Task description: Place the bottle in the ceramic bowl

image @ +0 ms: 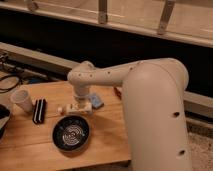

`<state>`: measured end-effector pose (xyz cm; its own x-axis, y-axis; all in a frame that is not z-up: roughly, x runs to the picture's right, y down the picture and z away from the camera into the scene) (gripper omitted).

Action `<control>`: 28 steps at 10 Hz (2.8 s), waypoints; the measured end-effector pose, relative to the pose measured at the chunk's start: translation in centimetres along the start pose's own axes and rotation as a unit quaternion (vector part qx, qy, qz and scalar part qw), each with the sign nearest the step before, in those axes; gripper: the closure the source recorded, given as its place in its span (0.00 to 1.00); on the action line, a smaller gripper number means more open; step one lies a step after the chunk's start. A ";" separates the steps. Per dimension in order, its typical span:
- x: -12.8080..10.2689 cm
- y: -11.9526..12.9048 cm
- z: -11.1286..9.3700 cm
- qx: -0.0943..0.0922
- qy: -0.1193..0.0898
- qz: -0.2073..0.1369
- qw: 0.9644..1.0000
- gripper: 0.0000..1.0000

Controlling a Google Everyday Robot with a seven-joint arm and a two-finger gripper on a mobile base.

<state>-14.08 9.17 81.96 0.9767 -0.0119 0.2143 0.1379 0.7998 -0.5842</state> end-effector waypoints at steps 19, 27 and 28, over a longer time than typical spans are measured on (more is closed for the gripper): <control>0.8 -4.5 10.1 -0.080 -0.028 -0.033 0.996 0.61; -0.8 -4.2 5.7 -0.021 -0.040 -0.056 0.997 0.57; -1.8 -4.0 4.1 0.000 -0.044 -0.068 0.997 0.57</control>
<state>-17.03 8.44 87.17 0.9312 -0.0673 0.3584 0.2674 0.7941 -0.5458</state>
